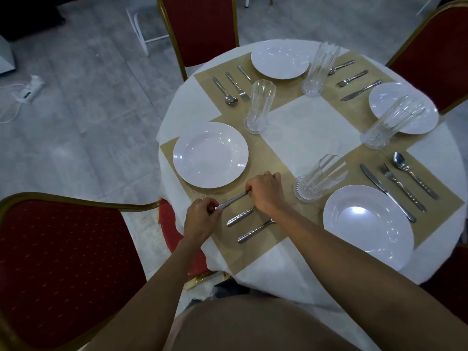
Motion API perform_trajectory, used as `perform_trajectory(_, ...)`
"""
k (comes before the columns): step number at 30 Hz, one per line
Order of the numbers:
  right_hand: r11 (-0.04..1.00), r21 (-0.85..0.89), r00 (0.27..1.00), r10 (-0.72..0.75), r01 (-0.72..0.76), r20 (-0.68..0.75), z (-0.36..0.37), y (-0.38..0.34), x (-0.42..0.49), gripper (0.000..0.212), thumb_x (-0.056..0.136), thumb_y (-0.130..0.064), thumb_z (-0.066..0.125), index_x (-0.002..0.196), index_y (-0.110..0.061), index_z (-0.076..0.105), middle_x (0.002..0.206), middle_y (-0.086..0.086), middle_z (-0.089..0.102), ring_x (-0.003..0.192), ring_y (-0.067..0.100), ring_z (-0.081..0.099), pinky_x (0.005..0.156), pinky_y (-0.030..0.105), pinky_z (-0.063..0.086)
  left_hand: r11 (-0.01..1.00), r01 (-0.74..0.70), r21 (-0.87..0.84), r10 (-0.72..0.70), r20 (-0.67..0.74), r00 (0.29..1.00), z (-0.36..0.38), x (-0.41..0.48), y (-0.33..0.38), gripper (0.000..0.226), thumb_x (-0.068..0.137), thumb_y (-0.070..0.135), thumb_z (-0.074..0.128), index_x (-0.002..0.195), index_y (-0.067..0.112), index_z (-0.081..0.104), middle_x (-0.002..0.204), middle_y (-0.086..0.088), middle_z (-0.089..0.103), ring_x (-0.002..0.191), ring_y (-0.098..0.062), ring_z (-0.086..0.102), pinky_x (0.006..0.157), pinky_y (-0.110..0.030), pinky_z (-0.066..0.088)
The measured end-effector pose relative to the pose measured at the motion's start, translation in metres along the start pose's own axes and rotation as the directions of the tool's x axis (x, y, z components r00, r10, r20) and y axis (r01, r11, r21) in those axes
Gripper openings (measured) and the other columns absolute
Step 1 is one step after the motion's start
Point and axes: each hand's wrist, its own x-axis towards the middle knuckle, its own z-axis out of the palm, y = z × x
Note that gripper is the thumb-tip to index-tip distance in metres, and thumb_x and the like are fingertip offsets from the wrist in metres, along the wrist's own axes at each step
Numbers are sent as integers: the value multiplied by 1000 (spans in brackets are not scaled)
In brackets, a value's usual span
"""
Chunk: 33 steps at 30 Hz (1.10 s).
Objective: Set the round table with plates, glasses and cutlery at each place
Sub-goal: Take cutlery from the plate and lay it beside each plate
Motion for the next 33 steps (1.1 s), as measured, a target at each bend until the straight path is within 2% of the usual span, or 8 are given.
perform_trajectory(5,1000,9,1000,0,0,5,0,1,2,18,95,-20,62,97,-31,76,92,-8,73,97,18,53,88,36,31,1000,6,-19,-7,-9,1000,0,-1,1,18,88,25,72,103,15,74,90,-1,67,82,-15,60,78,-34,55)
perform_trajectory(9,1000,16,1000,6,-6,1,0,0,2,18,95,-20,62,97,-31,76,92,-7,72,96,18,53,88,36,31,999,15,-29,-16,-27,999,1,-3,1,19,88,25,72,105,16,74,91,-1,67,82,-14,59,75,-28,52)
perform_trajectory(16,998,57,1000,16,-15,-14,0,2,-4,21,97,-17,59,103,-31,74,95,-7,73,96,18,53,86,36,30,999,27,-31,-28,-38,999,2,-3,2,20,87,25,72,105,17,72,91,0,66,81,-13,59,77,-30,54)
perform_trajectory(22,989,136,996,62,-52,-67,-8,9,-25,30,95,-12,57,110,-33,72,99,-8,71,103,17,54,86,32,28,988,66,-141,-72,-41,997,1,-17,0,28,87,27,72,112,21,61,89,9,65,80,-9,62,74,-27,56)
perform_trajectory(24,983,170,992,80,-62,-101,-10,13,-38,27,94,-13,59,111,-31,71,100,-8,71,104,16,55,84,31,28,987,53,-155,-57,-21,998,5,-28,-1,25,89,28,71,111,25,59,88,11,64,79,-8,63,71,-25,57)
perform_trajectory(29,983,166,995,88,-77,-56,-4,17,-72,20,95,-20,61,107,-30,72,99,-8,71,100,17,55,89,35,33,992,-52,-114,59,52,997,23,-59,3,14,90,31,68,103,29,64,92,14,61,82,-1,59,72,-17,51)
perform_trajectory(33,987,133,996,90,-90,2,7,18,-94,23,93,-19,63,108,-32,74,102,-8,72,103,18,54,86,33,28,990,-110,-83,118,101,988,30,-66,9,17,87,35,71,102,28,68,95,12,61,87,-1,57,74,-15,47)
